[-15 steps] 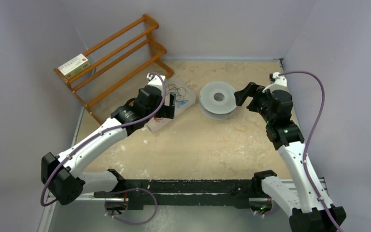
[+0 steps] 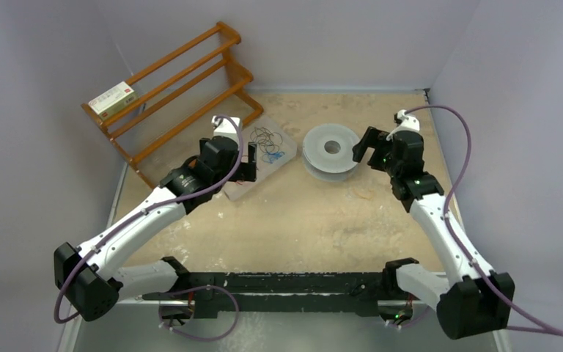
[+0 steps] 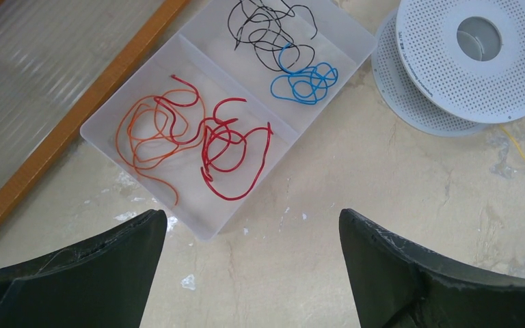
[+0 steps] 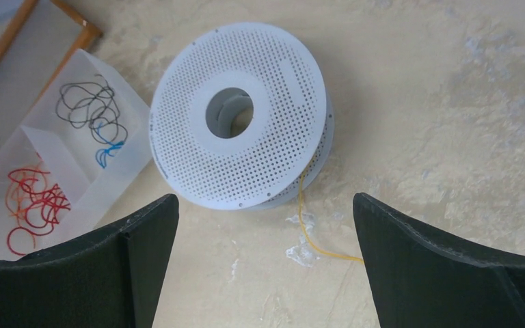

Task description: Wrap the cables

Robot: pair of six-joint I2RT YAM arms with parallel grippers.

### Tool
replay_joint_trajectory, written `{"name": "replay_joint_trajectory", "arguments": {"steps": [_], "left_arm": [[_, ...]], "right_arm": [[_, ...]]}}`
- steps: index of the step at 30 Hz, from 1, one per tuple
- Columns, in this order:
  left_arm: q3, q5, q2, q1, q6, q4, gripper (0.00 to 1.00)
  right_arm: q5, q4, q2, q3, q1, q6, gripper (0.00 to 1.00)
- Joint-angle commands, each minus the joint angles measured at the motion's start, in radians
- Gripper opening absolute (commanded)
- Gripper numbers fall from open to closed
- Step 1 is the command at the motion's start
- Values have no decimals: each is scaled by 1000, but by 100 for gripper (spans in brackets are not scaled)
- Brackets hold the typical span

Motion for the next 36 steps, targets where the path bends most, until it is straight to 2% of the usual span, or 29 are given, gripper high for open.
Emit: {"name": "replay_joint_trajectory", "arguments": {"steps": [1,7,12,24,36], "left_arm": [[-9,-19,-45,2,13,19,96],[-12,-44,-50,2,13,3,94],[-19,-7,-49,2,12,9,94],[-22,15,-52,2,19,10,93],[-26,7,-43,2,24,8,93]], "right_arm": [[-44,147,80,-44,-21,47,98],[-145,275,208,-89,-87,95,96],[-334,423,297,-133,-162,157,93],[-507,672,523,-144,-229,312,86],[-614,885,687,-158,-256,409,66]]}}
